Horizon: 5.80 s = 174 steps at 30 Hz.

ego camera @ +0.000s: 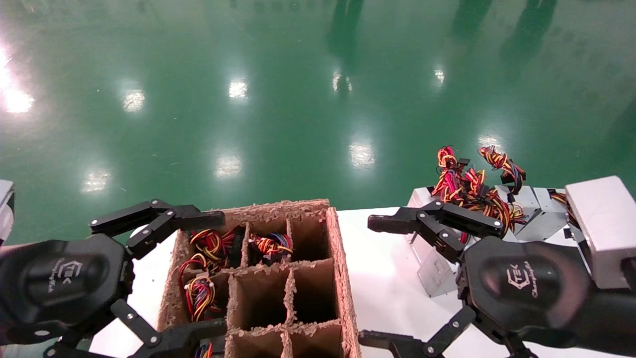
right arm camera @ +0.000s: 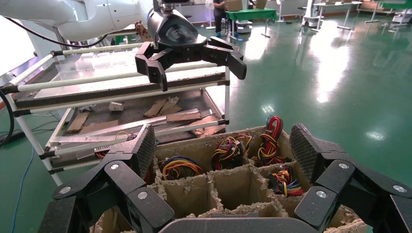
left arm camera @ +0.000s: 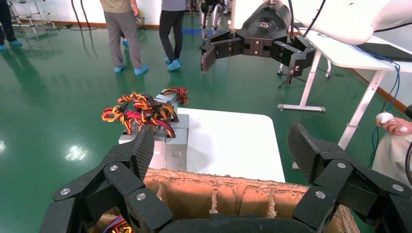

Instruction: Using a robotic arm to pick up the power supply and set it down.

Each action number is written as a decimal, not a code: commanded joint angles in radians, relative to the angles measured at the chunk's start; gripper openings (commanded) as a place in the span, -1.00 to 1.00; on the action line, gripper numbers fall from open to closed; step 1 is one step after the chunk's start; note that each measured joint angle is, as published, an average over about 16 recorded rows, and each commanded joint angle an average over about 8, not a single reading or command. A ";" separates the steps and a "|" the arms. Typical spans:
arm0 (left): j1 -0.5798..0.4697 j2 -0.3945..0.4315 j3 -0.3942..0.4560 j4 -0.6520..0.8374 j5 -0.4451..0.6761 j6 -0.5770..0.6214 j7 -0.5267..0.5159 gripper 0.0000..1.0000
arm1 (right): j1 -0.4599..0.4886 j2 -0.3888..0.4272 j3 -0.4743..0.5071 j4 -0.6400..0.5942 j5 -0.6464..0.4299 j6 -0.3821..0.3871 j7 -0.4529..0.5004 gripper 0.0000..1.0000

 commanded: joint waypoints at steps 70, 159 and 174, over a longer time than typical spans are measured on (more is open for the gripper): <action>0.000 0.000 0.000 0.000 0.000 0.000 0.000 -1.00 | 0.066 -0.215 -0.166 0.018 -0.366 0.294 0.057 1.00; 0.000 0.000 0.000 0.000 0.000 0.000 0.000 -1.00 | 0.300 -0.422 -0.180 -0.505 -0.207 0.130 0.395 -1.00; 0.000 0.000 0.000 0.000 0.000 0.000 0.000 -1.00 | 0.421 -0.357 -0.064 -0.493 -0.103 0.251 0.457 -1.00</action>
